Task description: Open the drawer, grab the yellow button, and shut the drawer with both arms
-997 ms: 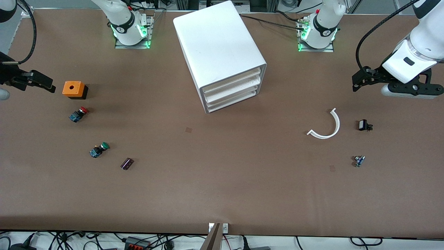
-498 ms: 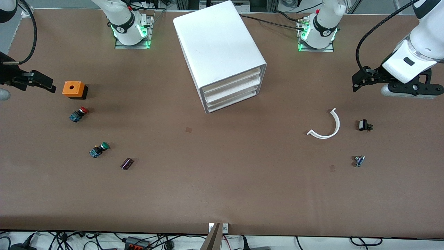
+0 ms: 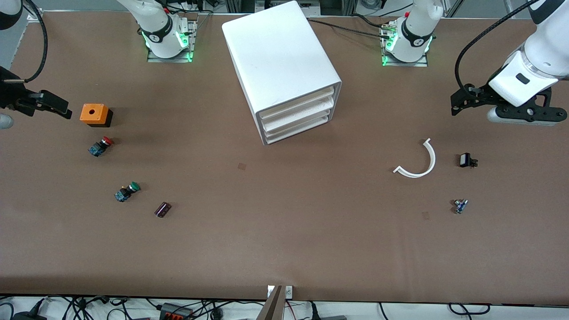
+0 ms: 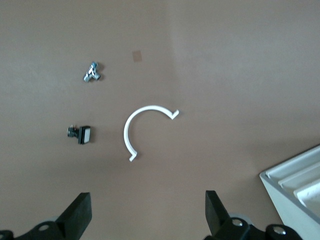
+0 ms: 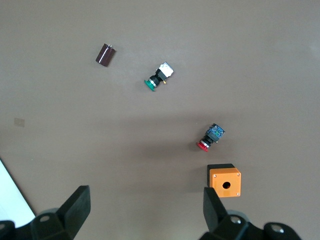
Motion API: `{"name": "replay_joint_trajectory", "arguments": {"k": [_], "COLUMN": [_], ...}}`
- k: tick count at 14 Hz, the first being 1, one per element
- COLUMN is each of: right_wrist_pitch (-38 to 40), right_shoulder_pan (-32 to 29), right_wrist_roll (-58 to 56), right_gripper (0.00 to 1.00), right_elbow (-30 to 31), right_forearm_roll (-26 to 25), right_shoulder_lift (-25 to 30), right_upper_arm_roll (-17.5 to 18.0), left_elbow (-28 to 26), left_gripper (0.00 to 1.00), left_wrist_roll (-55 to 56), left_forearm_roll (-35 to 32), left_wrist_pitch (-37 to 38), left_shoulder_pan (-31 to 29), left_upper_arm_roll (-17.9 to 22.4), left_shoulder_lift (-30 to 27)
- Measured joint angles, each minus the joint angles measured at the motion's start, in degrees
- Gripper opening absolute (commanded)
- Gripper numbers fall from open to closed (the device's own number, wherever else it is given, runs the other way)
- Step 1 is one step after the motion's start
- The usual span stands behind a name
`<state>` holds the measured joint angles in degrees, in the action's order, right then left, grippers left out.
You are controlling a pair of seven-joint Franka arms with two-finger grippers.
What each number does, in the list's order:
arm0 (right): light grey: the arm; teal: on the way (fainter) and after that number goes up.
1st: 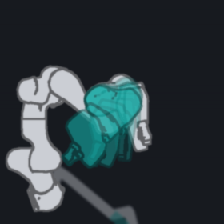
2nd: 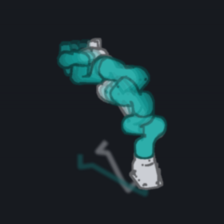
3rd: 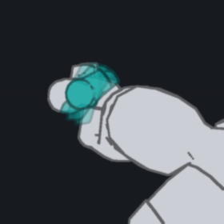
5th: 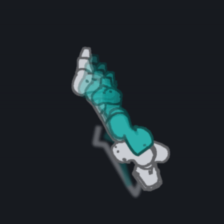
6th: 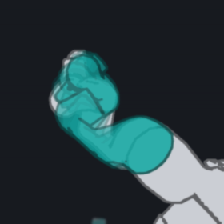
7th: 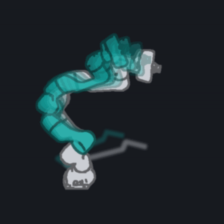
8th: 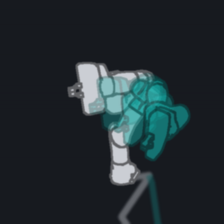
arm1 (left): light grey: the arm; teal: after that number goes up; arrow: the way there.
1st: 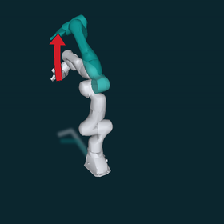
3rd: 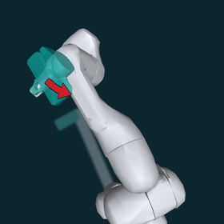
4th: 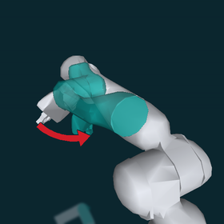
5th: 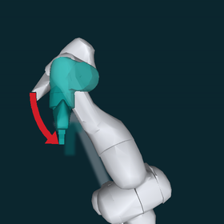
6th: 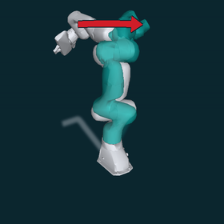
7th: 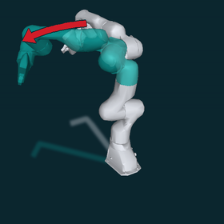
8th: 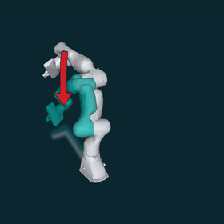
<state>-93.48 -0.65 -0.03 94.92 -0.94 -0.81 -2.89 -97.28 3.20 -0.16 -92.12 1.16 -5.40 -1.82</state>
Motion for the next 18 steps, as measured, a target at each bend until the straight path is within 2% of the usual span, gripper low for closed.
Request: {"name": "replay_joint_trajectory", "arguments": {"k": [5,10,14,18], "right_wrist_pitch": [-0.46,-0.50,-0.67,-0.70], "right_shoulder_pan": [0.02,0.41,2.24,4.55], "right_wrist_roll": [0.00,-0.05,0.03,0.35], "right_gripper": [1.00,1.00,1.00,1.00], "right_elbow": [0.64,0.69,0.69,0.69], "right_forearm_roll": [0.01,0.01,0.05,0.40], "right_shoulder_lift": [-0.47,-1.39,-1.71,-1.74], "right_upper_arm_roll": [0.11,0.49,0.59,0.66], "left_elbow": [2.91,3.60,3.61,3.64], "left_gripper": [1.00,1.00,1.00,1.00], "left_wrist_roll": [-0.17,-0.17,-0.19,-1.68], "left_forearm_roll": [0.16,3.80,13.50,25.49], "left_wrist_pitch": [7.98,9.25,9.34,9.17], "left_shoulder_pan": [1.94,4.59,4.61,5.68], "left_upper_arm_roll": [-0.41,-0.84,-0.82,-1.15], "left_shoulder_lift": [2.27,3.54,6.79,13.24]}}
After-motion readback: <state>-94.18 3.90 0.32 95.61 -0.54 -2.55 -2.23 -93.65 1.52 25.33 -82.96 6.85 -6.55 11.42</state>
